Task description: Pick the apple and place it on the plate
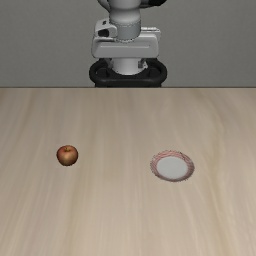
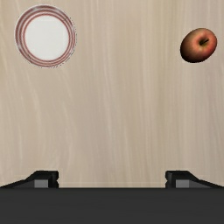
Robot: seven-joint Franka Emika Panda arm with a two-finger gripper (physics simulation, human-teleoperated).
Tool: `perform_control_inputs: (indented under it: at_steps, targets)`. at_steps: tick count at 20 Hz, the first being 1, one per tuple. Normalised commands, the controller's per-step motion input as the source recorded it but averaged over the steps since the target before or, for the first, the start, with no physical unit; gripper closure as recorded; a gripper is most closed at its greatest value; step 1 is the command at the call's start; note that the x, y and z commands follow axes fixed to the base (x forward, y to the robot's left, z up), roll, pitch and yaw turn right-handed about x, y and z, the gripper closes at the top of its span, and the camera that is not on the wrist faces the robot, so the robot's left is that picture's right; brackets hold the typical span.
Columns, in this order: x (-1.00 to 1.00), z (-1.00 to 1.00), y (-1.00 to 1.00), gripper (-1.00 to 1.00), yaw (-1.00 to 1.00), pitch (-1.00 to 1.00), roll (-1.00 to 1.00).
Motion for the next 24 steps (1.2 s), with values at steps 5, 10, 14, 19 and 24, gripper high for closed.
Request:
perform_control_inputs:
  at_steps: [5, 10, 14, 19, 24]
  targets:
    - [1.00, 0.00, 0.00, -1.00, 0.00, 0.00, 0.00]
    - [1.00, 0.00, 0.00, -1.00, 0.00, 0.00, 0.00]
    - [0.25, 0.00, -0.75, -1.00, 0.00, 0.00, 0.00]
    - [0.00, 0.00, -1.00, -1.00, 0.00, 0.00, 0.00]
    - [0.00, 0.00, -1.00, -1.00, 0.00, 0.00, 0.00]
